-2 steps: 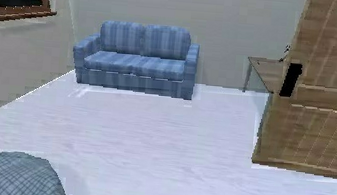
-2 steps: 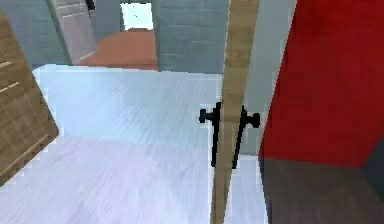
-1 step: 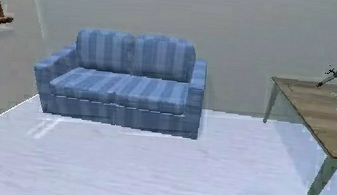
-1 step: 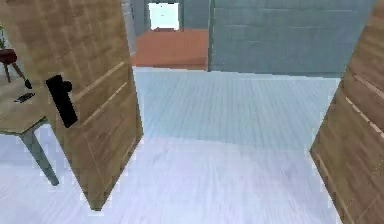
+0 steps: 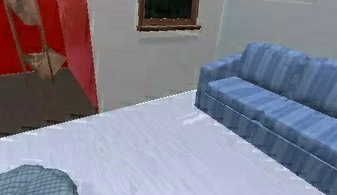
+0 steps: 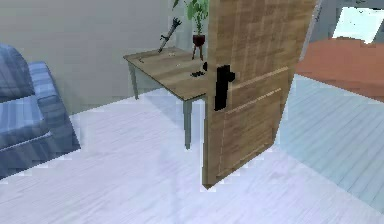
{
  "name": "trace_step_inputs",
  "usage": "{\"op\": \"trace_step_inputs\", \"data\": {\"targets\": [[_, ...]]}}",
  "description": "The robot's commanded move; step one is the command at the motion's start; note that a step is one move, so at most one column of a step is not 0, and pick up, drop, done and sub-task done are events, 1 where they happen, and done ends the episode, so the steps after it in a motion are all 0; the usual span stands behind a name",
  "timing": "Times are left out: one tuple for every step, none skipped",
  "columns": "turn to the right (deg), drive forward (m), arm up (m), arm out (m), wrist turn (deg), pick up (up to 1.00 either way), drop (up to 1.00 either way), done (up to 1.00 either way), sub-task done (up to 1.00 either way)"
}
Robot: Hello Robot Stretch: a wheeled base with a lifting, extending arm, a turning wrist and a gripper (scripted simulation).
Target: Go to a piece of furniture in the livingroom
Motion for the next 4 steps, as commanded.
{"op": "trace_step_inputs", "data": {"targets": [[-9.0,0.0,0.0,0.0,0.0,0.0,0.0,0.0,0.0],[0.0,0.05,0.0,0.0,0.0,0.0,0.0,0.0,0.0],[24.0,0.0,0.0,0.0,0.0,0.0,0.0,0.0,0.0],[0.0,0.8,0.0,0.0,0.0,0.0,0.0,0.0,0.0]]}}
